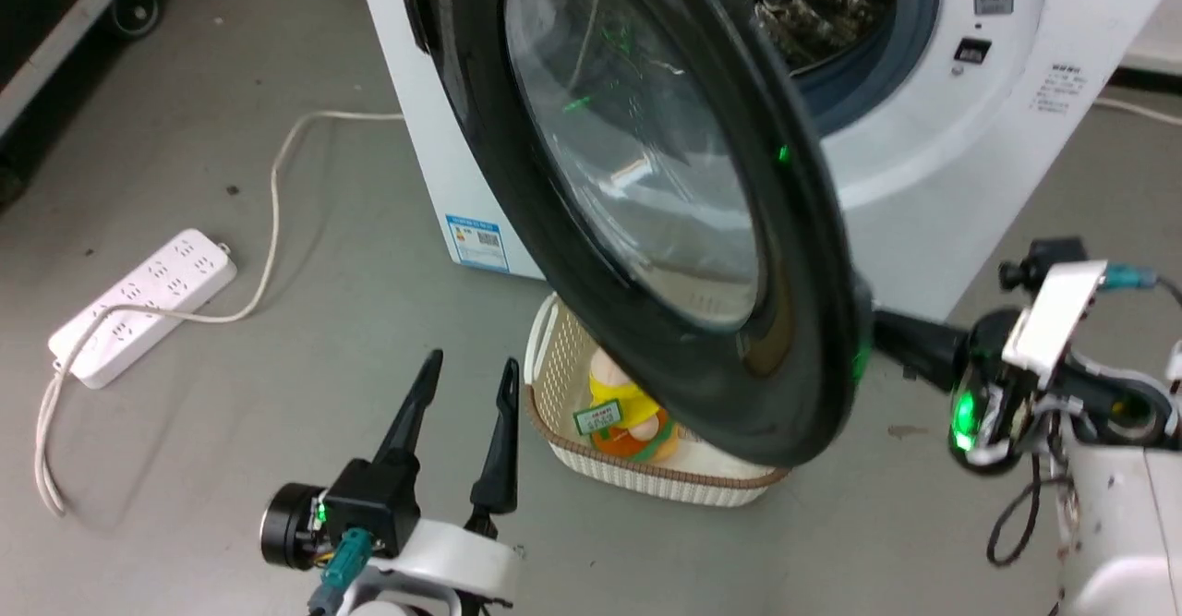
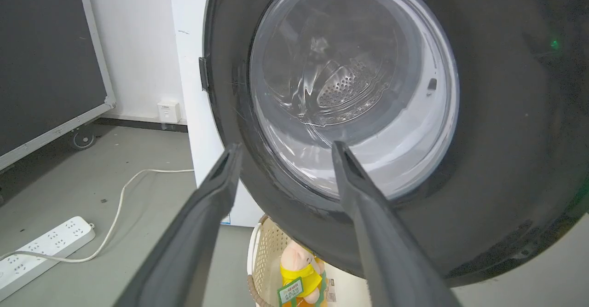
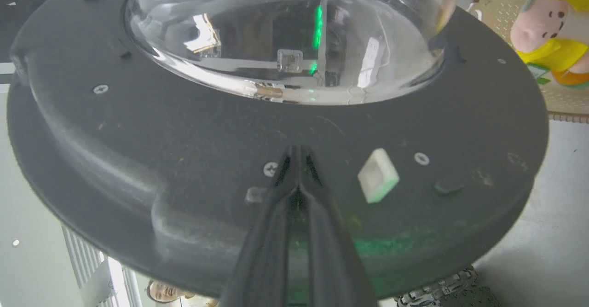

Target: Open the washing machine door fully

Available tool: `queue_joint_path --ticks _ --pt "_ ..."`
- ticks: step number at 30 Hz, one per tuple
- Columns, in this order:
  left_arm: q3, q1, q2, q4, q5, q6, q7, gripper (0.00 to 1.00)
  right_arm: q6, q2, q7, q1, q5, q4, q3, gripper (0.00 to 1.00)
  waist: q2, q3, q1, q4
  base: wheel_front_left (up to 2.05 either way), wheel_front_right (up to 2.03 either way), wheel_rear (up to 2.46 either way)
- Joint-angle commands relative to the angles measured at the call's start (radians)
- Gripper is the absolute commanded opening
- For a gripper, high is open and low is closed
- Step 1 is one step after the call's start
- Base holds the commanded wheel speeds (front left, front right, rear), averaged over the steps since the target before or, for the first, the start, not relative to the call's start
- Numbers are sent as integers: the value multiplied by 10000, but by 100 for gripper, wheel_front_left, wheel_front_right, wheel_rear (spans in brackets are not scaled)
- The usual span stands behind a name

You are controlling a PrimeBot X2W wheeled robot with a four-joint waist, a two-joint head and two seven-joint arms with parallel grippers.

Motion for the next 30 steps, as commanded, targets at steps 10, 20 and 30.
queue_joint_path --ticks 10,20,30 --pt "-21 410 16 154 95 -212 -53 100 12 92 -392 2020 2340 -1702 3093 0 0 -406 2 243 0 0 0" --pt "-94 454 16 193 -54 -147 -53 100 12 94 -2078 2613 2881 -2492 4743 0 0 -442 2 459 0 0 0" --pt "379 699 16 141 -148 -216 -53 100 12 -1099 -5937 3271 -319 -4702 3689 100 0 -1156 2 -310 0 0 0"
